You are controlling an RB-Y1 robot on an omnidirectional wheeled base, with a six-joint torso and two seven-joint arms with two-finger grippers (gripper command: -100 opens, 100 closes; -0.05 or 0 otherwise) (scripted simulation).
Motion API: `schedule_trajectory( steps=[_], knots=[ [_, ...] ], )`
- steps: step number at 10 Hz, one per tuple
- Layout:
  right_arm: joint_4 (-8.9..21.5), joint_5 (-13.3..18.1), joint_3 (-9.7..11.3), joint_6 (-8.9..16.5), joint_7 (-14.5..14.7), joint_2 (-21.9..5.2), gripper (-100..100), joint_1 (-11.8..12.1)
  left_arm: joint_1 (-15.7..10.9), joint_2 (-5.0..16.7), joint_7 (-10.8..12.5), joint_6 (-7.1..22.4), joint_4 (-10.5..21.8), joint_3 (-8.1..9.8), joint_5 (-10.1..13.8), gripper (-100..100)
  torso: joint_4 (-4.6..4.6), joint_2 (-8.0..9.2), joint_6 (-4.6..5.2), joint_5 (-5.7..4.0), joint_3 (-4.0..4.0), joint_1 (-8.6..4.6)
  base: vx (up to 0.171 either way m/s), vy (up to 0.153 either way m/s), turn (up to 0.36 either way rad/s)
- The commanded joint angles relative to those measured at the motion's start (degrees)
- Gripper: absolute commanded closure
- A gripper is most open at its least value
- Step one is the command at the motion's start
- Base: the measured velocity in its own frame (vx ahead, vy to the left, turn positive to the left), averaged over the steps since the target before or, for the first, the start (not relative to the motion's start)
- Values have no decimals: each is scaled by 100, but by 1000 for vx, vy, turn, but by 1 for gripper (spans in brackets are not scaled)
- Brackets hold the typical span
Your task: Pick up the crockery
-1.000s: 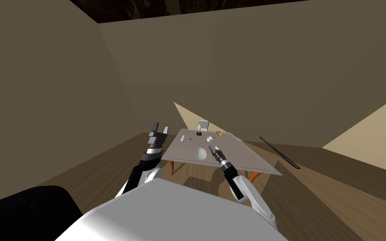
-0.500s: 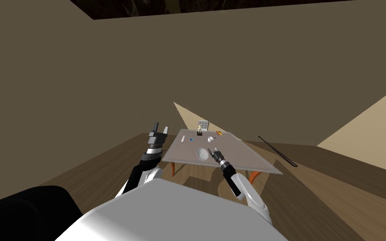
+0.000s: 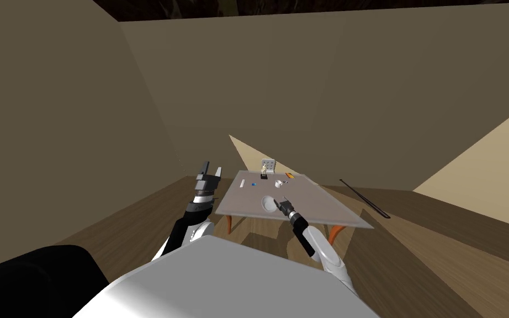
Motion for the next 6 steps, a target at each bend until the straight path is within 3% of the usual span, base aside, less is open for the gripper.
schedule_trajectory(
  steps=[1,4,5,6],
  knots=[
    [49,240,21,16,-34,-30,-100,-7,0,0,0,0,0,0,0,0,0,0,0,0,0,0,12,46,0],
    [608,818,85,-15,74,-131,-100,-366,0,0,0,0,0,0,0,0,0,2,0,-1,1,-4,7,81,-24],
    [735,1044,85,-15,74,-131,-100,-366,0,0,0,0,0,0,0,0,1,3,0,0,2,2,8,80,-12],
    [899,1187,118,-37,128,-180,-100,-546,0,0,0,0,0,0,0,0,0,3,1,0,2,-3,14,82,-19]
  ],
)
